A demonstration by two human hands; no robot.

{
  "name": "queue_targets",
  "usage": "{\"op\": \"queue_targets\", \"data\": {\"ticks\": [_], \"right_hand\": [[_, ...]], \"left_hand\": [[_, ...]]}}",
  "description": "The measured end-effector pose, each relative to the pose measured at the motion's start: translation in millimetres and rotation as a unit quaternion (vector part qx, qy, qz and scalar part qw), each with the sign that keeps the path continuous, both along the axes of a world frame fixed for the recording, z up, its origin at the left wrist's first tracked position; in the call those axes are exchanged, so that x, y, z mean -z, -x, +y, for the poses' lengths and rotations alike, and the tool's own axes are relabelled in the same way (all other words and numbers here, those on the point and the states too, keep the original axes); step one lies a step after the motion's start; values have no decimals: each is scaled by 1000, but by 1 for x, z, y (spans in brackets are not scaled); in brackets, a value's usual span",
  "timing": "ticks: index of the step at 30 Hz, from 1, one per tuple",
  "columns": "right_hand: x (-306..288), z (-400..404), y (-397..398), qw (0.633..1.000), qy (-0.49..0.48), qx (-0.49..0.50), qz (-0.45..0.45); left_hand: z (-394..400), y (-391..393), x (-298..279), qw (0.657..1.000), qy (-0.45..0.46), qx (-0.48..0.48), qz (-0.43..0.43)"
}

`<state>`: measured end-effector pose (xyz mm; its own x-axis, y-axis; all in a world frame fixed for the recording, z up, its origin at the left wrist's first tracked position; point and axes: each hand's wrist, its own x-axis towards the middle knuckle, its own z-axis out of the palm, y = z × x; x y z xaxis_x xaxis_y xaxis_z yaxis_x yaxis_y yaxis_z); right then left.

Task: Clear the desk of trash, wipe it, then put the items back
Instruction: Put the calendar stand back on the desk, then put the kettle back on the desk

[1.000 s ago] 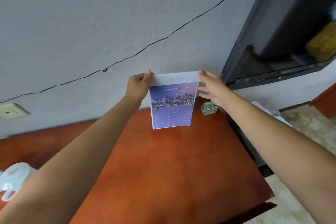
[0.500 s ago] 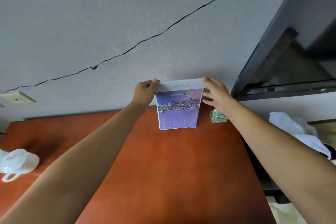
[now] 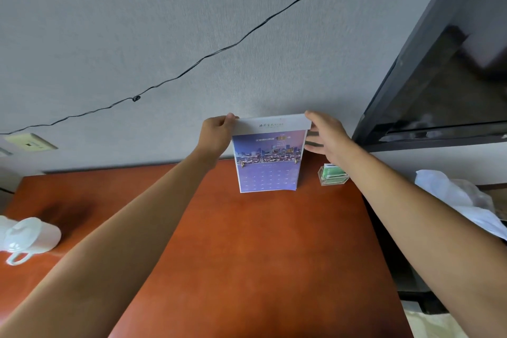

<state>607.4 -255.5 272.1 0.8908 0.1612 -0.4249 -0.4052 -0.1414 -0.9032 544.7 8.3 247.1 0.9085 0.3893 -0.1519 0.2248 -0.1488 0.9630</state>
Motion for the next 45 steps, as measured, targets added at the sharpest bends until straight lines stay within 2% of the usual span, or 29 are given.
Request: {"op": "queue_targets", "data": {"ticks": [8, 13, 16, 19, 22, 24, 26, 34, 40, 45], "right_hand": [[-2, -4, 4, 999, 12, -31, 2], [-6, -3, 9, 997, 63, -37, -36], [-7, -1, 13, 988, 103, -34, -110], [-12, 2, 20, 952, 226, -46, -199], [-18, 11, 36, 870, 365, -61, -326], [-20, 24, 51, 806, 403, -79, -427], [-19, 45, 71, 769, 397, -98, -492], [-14, 170, 185, 705, 378, -265, -538], [-20, 277, 279, 686, 316, -334, -564], [-25, 375, 377, 664, 262, -387, -584]], "left_hand": [[-1, 5, 0, 1000, 6, 12, 10], [-5, 16, -13, 998, -57, 31, 6], [-6, 29, -20, 992, -123, 37, 9], [-4, 47, -27, 980, -193, 41, 32], [-1, 73, -36, 949, -309, 41, 47], [4, 95, -42, 918, -392, 49, 30], [12, 119, -44, 891, -452, 51, 18], [76, 249, -47, 824, -559, -27, 90], [152, 379, -54, 807, -546, -159, 155], [220, 494, -58, 787, -531, -233, 212]]}}
